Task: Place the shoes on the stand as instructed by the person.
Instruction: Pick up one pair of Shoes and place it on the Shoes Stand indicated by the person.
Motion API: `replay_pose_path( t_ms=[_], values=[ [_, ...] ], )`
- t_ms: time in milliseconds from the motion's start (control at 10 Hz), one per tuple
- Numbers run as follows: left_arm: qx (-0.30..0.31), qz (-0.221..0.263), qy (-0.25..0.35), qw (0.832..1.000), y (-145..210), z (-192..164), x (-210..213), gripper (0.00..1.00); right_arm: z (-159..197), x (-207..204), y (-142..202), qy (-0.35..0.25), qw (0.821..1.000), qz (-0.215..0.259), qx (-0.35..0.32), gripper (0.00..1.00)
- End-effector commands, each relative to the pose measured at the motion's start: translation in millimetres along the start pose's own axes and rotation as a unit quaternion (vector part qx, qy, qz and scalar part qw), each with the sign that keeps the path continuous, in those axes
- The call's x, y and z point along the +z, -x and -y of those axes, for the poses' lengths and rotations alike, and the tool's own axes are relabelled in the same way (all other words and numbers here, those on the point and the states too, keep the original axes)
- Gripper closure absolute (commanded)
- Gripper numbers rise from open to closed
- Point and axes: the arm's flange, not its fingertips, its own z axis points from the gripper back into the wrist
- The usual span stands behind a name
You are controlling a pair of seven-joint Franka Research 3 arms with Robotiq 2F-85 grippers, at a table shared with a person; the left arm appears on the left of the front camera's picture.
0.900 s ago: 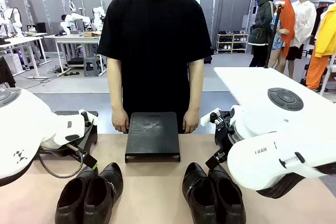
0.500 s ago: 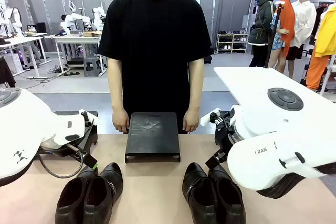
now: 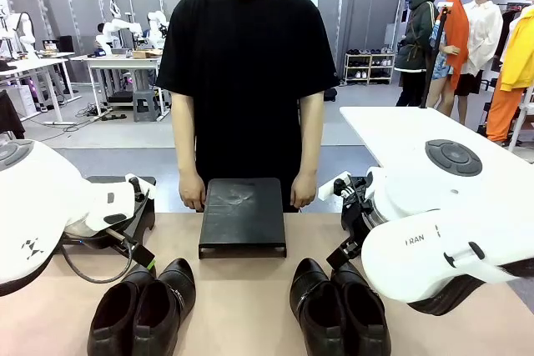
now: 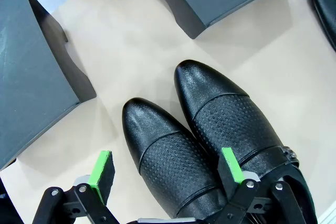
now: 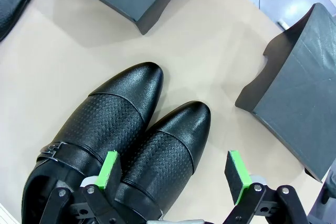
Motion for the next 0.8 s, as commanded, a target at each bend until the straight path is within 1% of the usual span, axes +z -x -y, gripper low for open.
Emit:
replay_pose_path(
  t_ms=[0, 100, 300, 400, 500, 600, 700],
  values=[
    [0.000, 0.000, 0.000, 1.000, 0.0, 0.0, 0.0, 0.00, 0.0, 0.0, 0.0, 0.000, 1.000, 0.000, 0.000, 0.00],
    [-0.025, -0.015, -0.009, 1.000, -13.3, -4.7, 11.1, 0.00, 3.4, 23.1, -12.8, -0.008, 1.000, -0.005, 0.000, 0.00],
    [-0.020, -0.018, 0.023, 0.999, -33.4, -14.7, 38.1, 0.00, 12.8, 53.4, -30.8, -0.034, 0.999, 0.002, -0.029, 0.00],
    [-0.013, -0.019, 0.053, 0.998, -37.9, -19.6, 53.9, 0.00, 17.6, 67.7, -37.2, -0.057, 0.997, 0.003, -0.049, 0.00],
    [0.002, -0.017, 0.095, 0.995, -41.2, -29.3, 75.9, 0.00, 23.4, 86.3, -42.1, -0.095, 0.993, 0.014, -0.066, 0.00],
    [0.017, -0.009, 0.146, 0.989, -40.9, -39.9, 98.1, 0.00, 33.7, 107.1, -41.9, -0.127, 0.988, 0.020, -0.083, 0.00],
    [0.029, 0.008, 0.186, 0.982, -36.7, -55.4, 120.5, 0.00, 47.1, 128.2, -35.0, -0.159, 0.981, 0.025, -0.109, 0.00]
  ],
)
